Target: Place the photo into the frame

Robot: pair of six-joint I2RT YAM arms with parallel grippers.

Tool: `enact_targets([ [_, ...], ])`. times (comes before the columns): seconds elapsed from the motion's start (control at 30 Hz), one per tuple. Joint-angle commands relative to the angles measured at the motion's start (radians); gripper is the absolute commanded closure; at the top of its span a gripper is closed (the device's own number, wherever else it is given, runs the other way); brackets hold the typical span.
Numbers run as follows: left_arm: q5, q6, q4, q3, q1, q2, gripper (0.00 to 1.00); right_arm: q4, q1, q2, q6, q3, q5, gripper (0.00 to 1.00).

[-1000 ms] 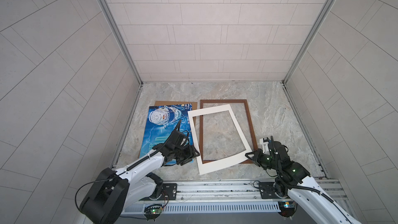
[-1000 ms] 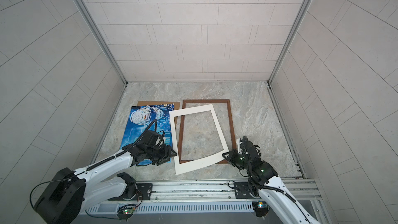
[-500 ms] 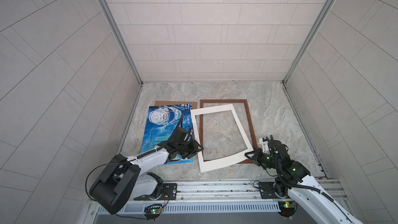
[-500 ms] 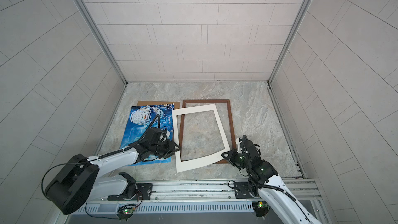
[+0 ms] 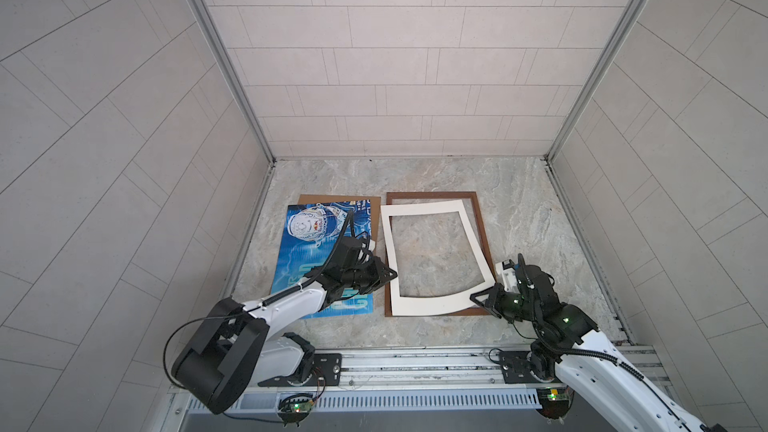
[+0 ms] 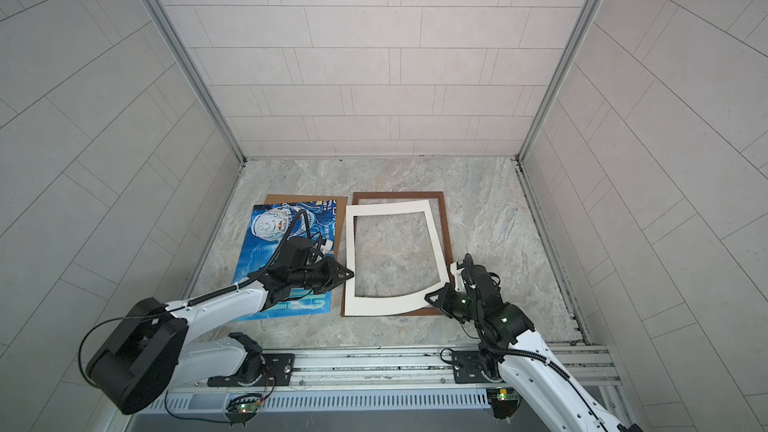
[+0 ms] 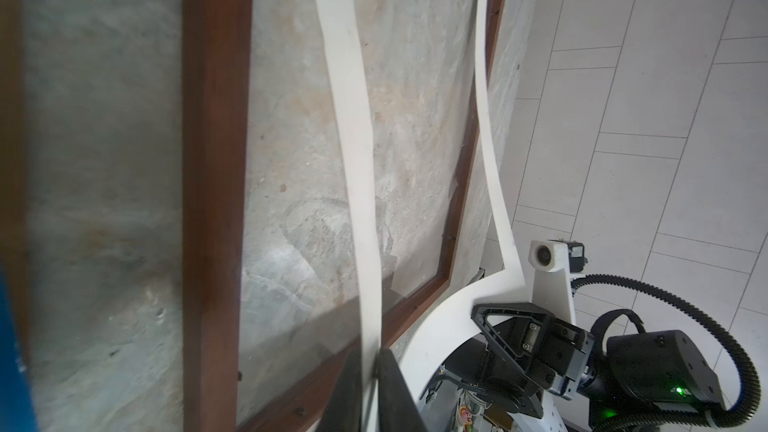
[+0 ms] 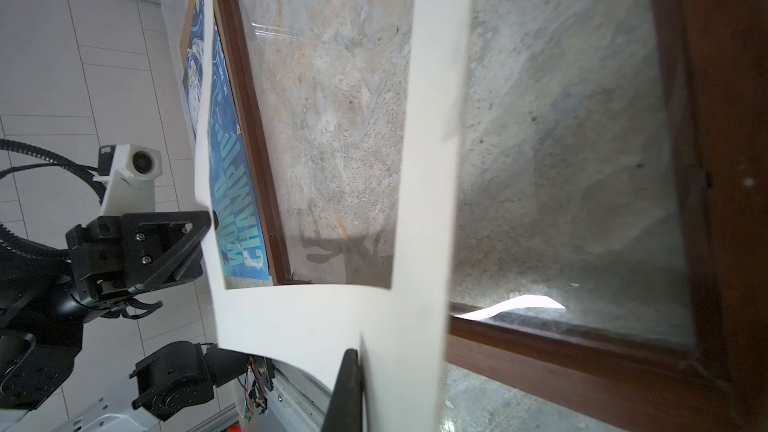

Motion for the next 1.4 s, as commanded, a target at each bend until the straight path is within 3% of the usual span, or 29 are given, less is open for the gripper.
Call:
enact_targets([
  [0.0, -0.003, 0.038, -0.013, 0.028, -0.005, -0.001, 0.92, -0.011, -0.001, -0.020, -0.009, 0.006, -0.023, 1.00],
  [0.3, -0.008, 0.075, 0.010, 0.045, -0.006, 0.029, 0.97, -0.074, -0.001, -0.013, -0.070, 0.013, -0.046, 0.98],
  [0.37, 0.010, 0.106, 0.009, 0.063, -0.006, 0.049, 0.98, -0.116, -0.001, -0.007, -0.101, 0.022, -0.043, 0.90],
  [0.47, 0.019, 0.152, -0.017, 0.087, -0.005, 0.092, 1.00, -0.236, -0.002, -0.022, -0.181, 0.066, 0.009, 0.61],
  [0.73, -0.033, 0.123, 0.042, 0.086, -0.006, 0.153, 1.00, -0.332, -0.004, 0.044, -0.288, 0.145, 0.105, 0.34],
  [1.07, -0.014, 0.118, 0.128, 0.109, -0.006, 0.240, 1.00, -0.453, -0.030, 0.069, -0.407, 0.288, 0.256, 0.23],
  [1.37, -0.026, 0.140, 0.140, 0.132, -0.002, 0.288, 1.00, -0.397, -0.169, 0.188, -0.495, 0.311, 0.153, 0.23],
])
